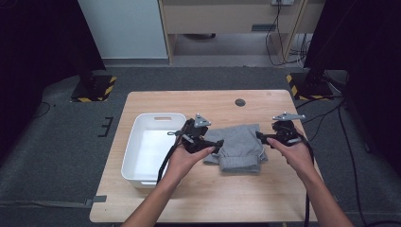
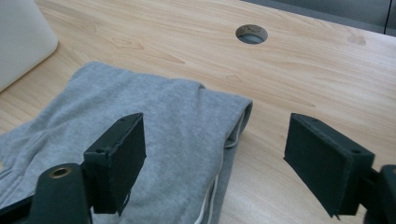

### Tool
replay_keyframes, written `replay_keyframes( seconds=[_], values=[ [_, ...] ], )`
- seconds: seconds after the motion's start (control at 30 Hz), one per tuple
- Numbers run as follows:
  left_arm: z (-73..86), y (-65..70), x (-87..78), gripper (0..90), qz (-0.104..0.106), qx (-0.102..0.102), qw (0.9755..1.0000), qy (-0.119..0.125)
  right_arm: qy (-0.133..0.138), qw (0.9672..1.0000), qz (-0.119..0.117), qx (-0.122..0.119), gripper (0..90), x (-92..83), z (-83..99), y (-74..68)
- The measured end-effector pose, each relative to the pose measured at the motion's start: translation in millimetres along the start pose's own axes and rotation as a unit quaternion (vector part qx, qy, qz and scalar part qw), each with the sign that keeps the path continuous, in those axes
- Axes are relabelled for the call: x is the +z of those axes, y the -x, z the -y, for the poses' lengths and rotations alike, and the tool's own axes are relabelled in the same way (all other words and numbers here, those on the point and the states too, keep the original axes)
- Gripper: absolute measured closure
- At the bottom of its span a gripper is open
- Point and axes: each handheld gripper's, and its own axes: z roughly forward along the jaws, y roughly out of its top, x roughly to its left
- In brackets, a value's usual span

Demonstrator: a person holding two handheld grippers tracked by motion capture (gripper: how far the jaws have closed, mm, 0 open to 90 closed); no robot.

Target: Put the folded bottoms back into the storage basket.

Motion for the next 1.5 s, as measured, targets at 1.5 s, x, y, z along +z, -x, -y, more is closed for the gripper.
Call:
replay_keyframes(
  seconds=[1.5],
  values=[
    [-0.5, 11.6, 23.6, 12.6, -0.008, -0.002, 1.0000, -0.003, -0.113, 0.9921, -0.004, 0.055, 17.4, 111.1, 11.6, 7.7]
  ],
)
